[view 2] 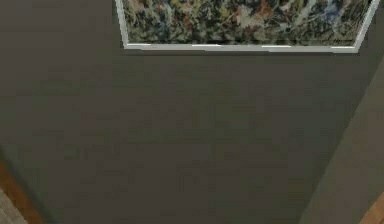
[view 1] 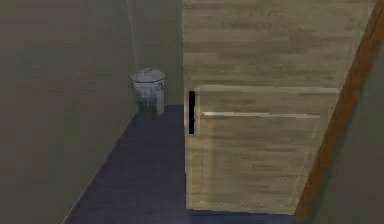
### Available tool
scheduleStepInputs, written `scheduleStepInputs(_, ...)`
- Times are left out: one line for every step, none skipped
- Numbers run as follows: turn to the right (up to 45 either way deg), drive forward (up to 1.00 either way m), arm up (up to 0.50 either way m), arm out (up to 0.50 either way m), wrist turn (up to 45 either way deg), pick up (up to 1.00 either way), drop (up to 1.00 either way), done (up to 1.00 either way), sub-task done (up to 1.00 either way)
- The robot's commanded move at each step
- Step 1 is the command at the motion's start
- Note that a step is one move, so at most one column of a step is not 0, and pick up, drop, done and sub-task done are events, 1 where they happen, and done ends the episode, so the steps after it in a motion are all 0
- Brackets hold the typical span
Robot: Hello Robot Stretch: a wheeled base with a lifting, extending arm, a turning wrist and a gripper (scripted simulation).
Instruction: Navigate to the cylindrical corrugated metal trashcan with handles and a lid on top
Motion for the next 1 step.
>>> scheduleStepInputs(0.0,0.35,0.0,0.0,0.0,0.0,0.0,0.0,0.0)
